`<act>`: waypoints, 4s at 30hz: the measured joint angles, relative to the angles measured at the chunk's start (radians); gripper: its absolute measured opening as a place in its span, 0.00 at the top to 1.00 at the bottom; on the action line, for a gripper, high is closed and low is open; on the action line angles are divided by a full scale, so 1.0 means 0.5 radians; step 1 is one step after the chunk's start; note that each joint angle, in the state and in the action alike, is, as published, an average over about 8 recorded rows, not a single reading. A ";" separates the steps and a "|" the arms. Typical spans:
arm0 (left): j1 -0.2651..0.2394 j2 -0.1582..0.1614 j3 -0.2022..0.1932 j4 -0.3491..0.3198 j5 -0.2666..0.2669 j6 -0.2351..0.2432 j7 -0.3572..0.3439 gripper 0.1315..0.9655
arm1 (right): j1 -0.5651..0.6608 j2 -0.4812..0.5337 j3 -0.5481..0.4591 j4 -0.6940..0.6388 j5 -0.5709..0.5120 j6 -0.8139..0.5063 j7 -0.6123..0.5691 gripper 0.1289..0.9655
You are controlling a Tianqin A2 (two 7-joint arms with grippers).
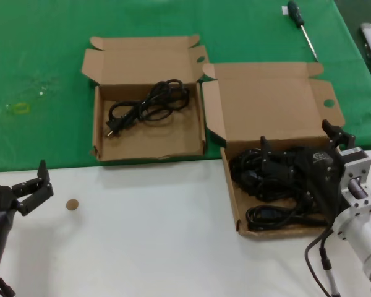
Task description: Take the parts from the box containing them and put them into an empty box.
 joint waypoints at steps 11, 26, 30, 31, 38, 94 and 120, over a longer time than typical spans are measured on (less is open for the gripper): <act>0.000 0.000 0.000 0.000 0.000 0.000 0.000 0.00 | 0.000 0.000 0.000 0.000 0.000 0.000 0.000 0.00; 0.000 0.000 0.000 0.000 0.000 0.000 0.000 0.00 | 0.000 0.000 0.000 0.000 0.000 0.000 0.000 0.00; 0.000 0.000 0.000 0.000 0.000 0.000 0.000 0.00 | 0.000 0.000 0.000 0.000 0.000 0.000 0.000 0.00; 0.000 0.000 0.000 0.000 0.000 0.000 0.000 0.00 | 0.000 0.000 0.000 0.000 0.000 0.000 0.000 0.00; 0.000 0.000 0.000 0.000 0.000 0.000 0.000 0.00 | 0.000 0.000 0.000 0.000 0.000 0.000 0.000 0.00; 0.000 0.000 0.000 0.000 0.000 0.000 0.000 0.00 | 0.000 0.000 0.000 0.000 0.000 0.000 0.000 0.00; 0.000 0.000 0.000 0.000 0.000 0.000 0.000 0.00 | 0.000 0.000 0.000 0.000 0.000 0.000 0.000 0.00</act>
